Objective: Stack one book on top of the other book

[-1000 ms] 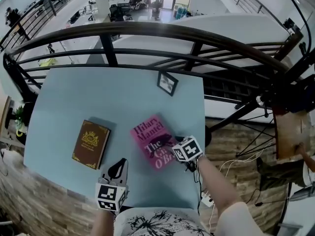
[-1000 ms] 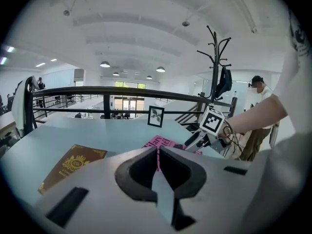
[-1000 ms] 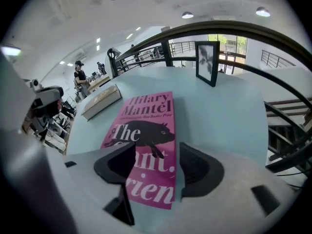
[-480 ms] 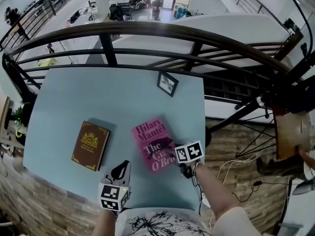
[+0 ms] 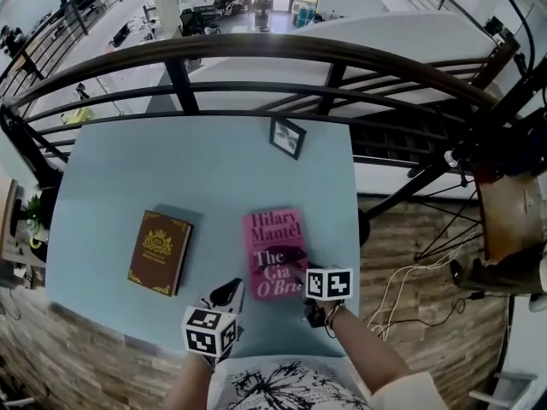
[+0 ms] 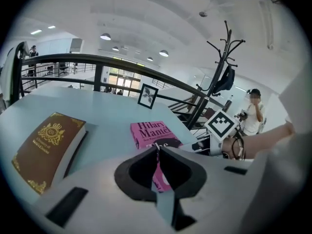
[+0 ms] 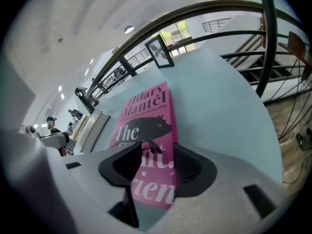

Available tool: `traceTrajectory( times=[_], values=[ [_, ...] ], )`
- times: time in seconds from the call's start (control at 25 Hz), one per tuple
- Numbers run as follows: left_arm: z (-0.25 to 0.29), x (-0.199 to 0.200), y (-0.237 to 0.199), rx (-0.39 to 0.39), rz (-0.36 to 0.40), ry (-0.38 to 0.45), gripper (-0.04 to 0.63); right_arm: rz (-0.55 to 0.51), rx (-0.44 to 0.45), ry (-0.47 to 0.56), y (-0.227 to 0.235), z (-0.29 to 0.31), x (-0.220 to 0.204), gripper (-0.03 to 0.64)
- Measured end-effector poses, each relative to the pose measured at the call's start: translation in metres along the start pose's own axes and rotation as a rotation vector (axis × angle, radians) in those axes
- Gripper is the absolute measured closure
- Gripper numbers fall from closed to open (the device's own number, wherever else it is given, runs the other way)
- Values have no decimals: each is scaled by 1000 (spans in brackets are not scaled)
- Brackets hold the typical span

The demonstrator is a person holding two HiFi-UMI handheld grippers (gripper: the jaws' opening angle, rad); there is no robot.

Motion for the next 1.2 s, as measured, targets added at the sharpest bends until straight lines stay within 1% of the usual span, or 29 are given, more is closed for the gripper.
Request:
traceTrajectory(
  times=[0.08, 0.16, 0.2, 0.24, 0.28, 0.32, 0.4, 0.52, 0.68, 0.72, 0.8, 0.88, 0.92, 1.08, 1.2],
  values=[
    [9, -1, 0, -1, 3, -38, 578, 47, -13, 22, -3, -4, -10, 426],
    [21, -3, -4, -15, -16, -100, 576, 88, -23, 44, -6, -6, -17, 428],
    [28, -6, -7, -36, -41, -140, 549, 106, -27, 53, -8, -7, -20, 429],
    [35, -9, -8, -62, -68, -186, 476, 121, -31, 61, -9, -7, -23, 431],
    [42, -13, -9, -84, -89, -230, 446, 134, -36, 67, -10, -8, -26, 434],
    [48, -16, -10, -94, -100, -265, 445, 143, -41, 73, -11, -10, -30, 437],
    [59, -21, -11, -83, -99, -303, 421, 151, -46, 88, -10, -12, -34, 440],
    [71, -23, -16, -55, -99, -326, 372, 156, -45, 102, -12, -10, -37, 441],
    [84, -29, -20, -56, -78, -368, 362, 151, -37, 105, -13, -8, -36, 440],
    [88, -34, -21, -69, -90, -381, 362, 150, -35, 104, -12, -8, -36, 440],
    [94, -40, -24, -112, -150, -393, 364, 148, -32, 102, -12, -9, -35, 440],
    [95, -42, -27, -155, -211, -387, 375, 147, -32, 101, -12, -9, -35, 440],
    [95, -43, -27, -166, -225, -380, 379, 147, -32, 100, -12, -9, -35, 440],
    [93, -43, -26, -158, -205, -374, 383, 146, -27, 107, -13, -9, -37, 440],
    [90, -45, -23, -148, -211, -363, 391, 132, -30, 112, -13, -11, -38, 441]
  ],
)
Point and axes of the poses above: the fingertips, and each gripper's own axes: z forward along the fingers, y to its right, x out of its top, the point moved 9 cm from there along -z, backward along the fingers, and after that the axes turned 1 degree about -x, right-handed, at the moved point
